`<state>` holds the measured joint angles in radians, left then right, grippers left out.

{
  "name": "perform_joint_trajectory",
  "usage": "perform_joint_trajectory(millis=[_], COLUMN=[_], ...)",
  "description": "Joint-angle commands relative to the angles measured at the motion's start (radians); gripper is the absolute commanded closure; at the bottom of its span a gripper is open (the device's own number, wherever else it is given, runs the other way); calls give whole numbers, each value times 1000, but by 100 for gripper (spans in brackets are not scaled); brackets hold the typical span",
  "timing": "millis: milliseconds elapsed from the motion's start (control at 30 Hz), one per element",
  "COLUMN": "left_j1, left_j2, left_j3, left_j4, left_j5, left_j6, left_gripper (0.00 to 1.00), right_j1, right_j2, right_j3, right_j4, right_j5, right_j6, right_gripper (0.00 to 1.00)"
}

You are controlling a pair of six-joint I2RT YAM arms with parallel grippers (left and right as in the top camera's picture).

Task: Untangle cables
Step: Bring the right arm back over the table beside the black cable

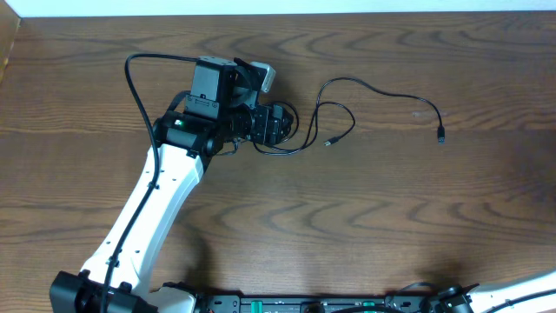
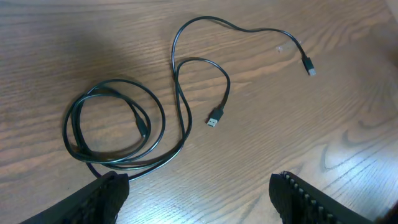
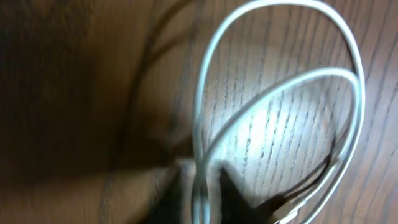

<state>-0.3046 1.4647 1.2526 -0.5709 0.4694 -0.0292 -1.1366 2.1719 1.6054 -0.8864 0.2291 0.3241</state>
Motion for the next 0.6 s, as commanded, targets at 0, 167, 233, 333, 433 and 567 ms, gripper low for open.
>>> perform_joint_trajectory(millis=[0,167,233,333,433,567], left_j1=[0,0,0,0,0,0], left_j2=[5,5,5,5,5,5], left_j3=[-5,-5,-5,-5,-5,-5], left_j4=[9,19,19,27,41,49], left_j5=[13,13,13,14,18,18], left_j6=[-8,-8,-8,-8,-9,-9], left_gripper=[21,21,21,21,21,21], right_j1=[0,2,6,23,35,56], right_j2=[0,-80,-141,-281,-378,-490], right_j3=[3,43,50,50,50,50], right_j4=[-15,-62,-66,-64,-69,-87], right_j5=[15,6,-21,-57,-75,-135], right_j6=[5,14,23,38,48,80], right_gripper=[61,48,44,38,34,34])
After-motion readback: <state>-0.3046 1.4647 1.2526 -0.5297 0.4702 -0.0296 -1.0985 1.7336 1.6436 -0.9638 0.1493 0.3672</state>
